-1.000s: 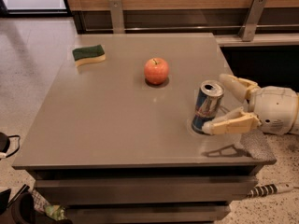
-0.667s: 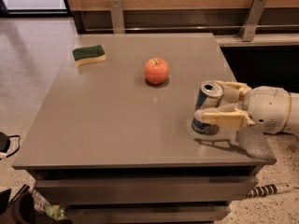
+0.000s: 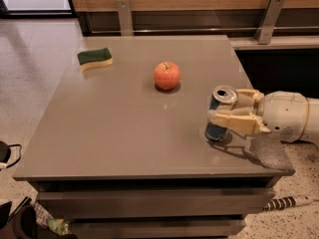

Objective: Move redbull can near sponge

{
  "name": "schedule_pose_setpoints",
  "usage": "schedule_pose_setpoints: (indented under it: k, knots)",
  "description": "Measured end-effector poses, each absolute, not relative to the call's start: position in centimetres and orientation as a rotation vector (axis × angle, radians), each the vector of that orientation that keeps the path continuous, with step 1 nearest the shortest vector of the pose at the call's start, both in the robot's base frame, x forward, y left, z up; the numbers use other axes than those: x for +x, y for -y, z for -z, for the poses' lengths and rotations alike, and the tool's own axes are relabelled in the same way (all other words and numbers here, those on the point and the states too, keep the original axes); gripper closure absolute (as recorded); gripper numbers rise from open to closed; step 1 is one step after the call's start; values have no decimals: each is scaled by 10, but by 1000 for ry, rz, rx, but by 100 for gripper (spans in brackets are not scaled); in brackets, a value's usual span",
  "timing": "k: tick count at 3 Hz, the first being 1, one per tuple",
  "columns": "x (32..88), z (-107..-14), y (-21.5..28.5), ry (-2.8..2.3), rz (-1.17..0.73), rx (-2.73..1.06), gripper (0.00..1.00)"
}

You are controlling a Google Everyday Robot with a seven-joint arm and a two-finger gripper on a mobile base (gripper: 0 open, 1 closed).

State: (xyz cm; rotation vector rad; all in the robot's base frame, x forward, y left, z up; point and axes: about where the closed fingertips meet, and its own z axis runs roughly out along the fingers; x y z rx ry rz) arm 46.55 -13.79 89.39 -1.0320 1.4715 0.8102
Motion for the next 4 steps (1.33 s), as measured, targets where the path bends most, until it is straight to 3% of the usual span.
schedule_pose_setpoints:
  k: [1, 2, 4]
  knots:
    - [465, -895, 135, -1469, -812, -1036, 100]
    - [465, -895, 135, -1469, -812, -1037, 100]
    - [544, -978, 152, -1470, -742, -1037, 100]
